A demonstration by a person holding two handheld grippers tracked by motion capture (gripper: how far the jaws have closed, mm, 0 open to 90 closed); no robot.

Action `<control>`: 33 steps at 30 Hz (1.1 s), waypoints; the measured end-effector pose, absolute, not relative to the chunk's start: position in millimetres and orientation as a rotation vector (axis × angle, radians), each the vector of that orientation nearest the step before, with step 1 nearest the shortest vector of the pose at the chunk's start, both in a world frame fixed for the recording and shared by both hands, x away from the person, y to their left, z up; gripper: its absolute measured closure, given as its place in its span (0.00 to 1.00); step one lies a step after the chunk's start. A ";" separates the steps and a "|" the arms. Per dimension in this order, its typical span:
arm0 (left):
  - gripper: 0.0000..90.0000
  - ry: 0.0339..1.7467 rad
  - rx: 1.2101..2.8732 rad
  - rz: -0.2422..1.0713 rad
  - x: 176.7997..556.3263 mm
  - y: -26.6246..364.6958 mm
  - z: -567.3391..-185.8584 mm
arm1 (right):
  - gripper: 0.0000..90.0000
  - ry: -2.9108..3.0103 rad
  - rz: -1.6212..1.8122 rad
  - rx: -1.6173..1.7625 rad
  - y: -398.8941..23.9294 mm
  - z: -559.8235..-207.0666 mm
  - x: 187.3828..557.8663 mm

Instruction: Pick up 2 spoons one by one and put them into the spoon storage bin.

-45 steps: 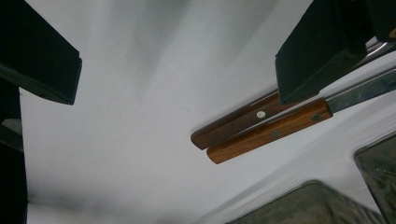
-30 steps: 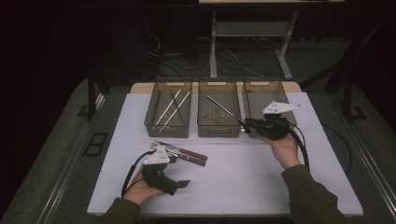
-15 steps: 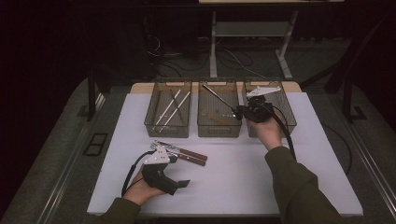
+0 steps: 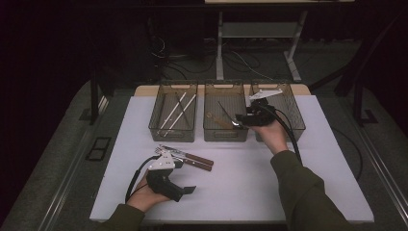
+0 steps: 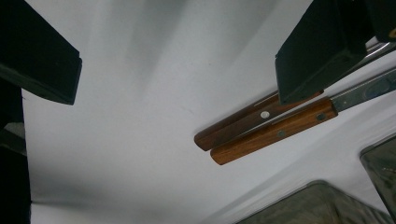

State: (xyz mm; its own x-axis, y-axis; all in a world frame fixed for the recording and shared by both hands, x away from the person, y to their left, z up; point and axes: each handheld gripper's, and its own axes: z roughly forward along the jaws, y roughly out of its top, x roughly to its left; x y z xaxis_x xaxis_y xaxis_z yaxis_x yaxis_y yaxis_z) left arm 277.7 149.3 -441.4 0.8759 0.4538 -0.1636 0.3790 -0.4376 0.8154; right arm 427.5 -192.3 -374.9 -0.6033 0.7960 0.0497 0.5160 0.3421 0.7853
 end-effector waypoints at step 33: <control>0.04 0.618 2.075 0.123 276.6 151.1 -439.3 | 0.19 2.344 1.354 0.994 -266.5 -413.5 302.7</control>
State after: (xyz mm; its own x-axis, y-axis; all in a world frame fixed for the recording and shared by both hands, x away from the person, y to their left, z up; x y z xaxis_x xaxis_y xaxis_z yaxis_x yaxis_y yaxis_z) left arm 276.6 151.1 -439.3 0.8681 0.4730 -0.1506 0.3792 -0.4361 0.8161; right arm 302.7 -266.5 -413.5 -0.7332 0.6709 0.1111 0.4316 0.3329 0.8384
